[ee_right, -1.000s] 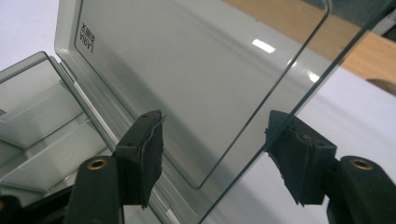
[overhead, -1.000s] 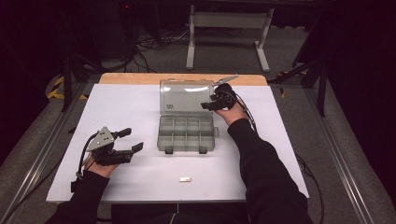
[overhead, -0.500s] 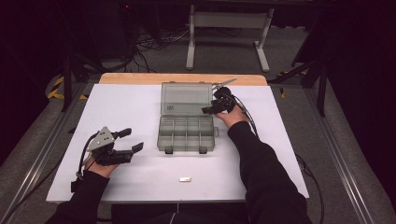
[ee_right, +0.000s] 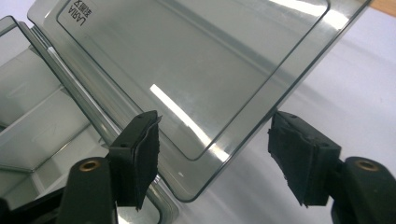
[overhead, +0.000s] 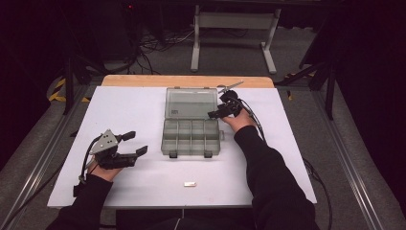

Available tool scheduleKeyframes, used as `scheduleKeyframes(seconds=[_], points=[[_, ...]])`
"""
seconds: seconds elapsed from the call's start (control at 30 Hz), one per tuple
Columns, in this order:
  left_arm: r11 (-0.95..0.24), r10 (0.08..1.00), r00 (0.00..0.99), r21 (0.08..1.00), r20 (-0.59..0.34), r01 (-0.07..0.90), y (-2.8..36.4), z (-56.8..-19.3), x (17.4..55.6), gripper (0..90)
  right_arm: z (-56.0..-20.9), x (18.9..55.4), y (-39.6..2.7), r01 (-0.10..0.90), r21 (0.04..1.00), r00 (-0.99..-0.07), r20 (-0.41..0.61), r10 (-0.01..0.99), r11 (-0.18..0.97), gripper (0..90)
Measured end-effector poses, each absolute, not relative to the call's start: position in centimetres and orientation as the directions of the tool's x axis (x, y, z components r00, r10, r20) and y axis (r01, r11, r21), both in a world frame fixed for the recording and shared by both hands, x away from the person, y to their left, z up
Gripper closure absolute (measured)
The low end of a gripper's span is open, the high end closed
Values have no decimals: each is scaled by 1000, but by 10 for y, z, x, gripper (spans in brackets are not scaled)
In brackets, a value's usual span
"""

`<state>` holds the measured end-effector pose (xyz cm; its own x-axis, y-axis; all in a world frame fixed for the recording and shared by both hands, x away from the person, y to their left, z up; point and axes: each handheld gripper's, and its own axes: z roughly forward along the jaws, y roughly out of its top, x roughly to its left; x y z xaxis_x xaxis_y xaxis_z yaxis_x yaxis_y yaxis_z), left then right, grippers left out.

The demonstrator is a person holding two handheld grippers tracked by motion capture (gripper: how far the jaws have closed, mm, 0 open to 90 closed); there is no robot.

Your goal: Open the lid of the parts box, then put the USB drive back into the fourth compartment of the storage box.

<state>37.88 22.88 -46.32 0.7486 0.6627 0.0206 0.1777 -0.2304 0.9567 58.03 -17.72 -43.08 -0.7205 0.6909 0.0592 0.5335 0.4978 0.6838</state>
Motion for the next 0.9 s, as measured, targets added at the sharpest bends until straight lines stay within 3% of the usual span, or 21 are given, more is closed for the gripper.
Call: scheduleKeyframes(seconds=[0.27,0.9], points=[[-214,662,749,960,5,183,232,-463,379,241,-419,568,-183,508,704,-723,36,690,496,336],[-207,667,745,961,2,182,244,-464,374,192,-380,504,-179,340,796,-809,-23,587,500,268]])
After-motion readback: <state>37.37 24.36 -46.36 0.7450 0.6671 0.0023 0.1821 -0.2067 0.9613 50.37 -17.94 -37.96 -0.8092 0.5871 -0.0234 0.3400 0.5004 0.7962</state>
